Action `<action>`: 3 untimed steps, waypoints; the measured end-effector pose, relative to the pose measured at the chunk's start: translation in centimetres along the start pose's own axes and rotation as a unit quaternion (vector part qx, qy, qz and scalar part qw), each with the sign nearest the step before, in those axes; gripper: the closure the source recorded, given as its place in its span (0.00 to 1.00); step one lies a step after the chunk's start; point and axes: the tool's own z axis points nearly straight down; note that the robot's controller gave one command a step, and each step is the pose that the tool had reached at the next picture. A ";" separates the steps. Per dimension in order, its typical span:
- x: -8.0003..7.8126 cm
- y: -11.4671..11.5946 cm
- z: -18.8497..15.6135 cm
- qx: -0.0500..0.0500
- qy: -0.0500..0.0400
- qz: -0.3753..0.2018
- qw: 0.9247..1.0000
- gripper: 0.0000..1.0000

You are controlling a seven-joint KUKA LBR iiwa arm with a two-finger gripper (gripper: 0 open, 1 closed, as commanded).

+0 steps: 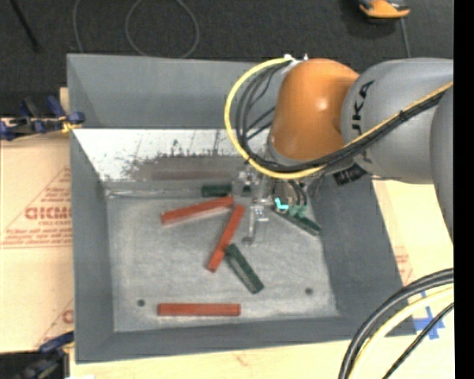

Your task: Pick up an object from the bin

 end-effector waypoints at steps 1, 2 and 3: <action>-3.1 4.2 9.3 -0.001 -0.006 -0.073 0.997 0.00; -3.0 4.1 9.3 -0.001 -0.007 -0.072 0.997 1.00; -4.0 4.6 -5.5 0.001 -0.009 -0.094 0.996 1.00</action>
Offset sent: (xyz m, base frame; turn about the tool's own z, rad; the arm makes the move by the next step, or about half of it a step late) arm 0.0261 0.0417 -0.0968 -0.1476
